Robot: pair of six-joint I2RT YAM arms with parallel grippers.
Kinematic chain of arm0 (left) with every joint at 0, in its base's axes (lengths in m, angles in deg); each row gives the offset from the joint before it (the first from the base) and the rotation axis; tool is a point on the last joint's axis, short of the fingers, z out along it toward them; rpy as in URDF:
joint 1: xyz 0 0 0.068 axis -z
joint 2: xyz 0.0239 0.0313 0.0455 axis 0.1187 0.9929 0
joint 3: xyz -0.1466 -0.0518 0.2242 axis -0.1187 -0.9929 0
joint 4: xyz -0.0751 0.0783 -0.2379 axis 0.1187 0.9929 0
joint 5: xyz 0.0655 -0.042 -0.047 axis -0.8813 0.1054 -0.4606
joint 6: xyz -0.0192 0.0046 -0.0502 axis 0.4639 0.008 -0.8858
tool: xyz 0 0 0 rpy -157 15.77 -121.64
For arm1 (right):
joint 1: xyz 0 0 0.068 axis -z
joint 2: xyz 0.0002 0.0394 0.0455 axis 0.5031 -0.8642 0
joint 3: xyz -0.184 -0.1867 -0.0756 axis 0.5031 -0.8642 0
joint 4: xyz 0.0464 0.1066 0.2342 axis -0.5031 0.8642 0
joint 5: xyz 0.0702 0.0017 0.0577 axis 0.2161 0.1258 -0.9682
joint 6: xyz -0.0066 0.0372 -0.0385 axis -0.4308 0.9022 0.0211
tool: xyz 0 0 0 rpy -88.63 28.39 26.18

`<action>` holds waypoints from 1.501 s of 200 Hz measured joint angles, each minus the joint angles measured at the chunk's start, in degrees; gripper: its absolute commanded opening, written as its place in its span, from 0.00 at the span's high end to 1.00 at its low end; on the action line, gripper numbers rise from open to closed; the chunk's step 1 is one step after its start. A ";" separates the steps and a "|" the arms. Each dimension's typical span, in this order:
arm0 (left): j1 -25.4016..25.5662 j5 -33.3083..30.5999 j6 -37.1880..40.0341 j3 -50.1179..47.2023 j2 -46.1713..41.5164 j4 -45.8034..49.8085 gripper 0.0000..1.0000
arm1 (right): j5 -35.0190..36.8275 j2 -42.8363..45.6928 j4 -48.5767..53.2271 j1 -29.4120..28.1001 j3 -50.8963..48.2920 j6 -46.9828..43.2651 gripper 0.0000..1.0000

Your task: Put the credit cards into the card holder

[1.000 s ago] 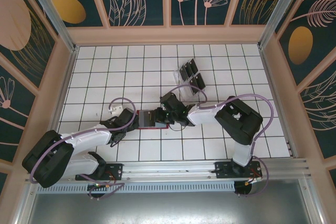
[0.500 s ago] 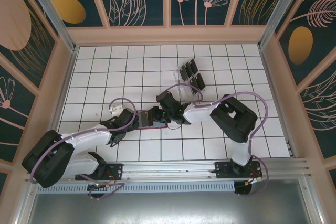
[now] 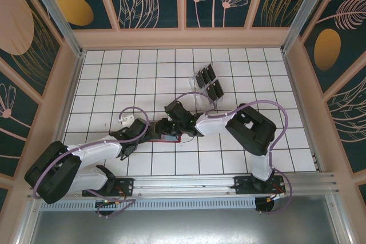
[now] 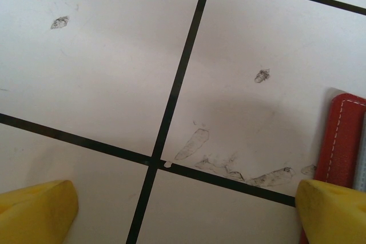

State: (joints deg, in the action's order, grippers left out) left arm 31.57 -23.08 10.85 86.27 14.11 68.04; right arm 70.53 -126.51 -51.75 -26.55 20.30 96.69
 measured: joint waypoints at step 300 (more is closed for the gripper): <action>-0.02 1.86 1.07 0.96 -0.28 0.24 0.02 | 0.20 7.06 3.39 6.34 -6.05 -7.67 0.55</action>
State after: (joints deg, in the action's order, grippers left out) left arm 31.55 -21.23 11.92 87.23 13.83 68.28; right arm 70.73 -119.45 -48.36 -20.21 14.24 89.02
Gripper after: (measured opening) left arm 0.985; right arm 0.454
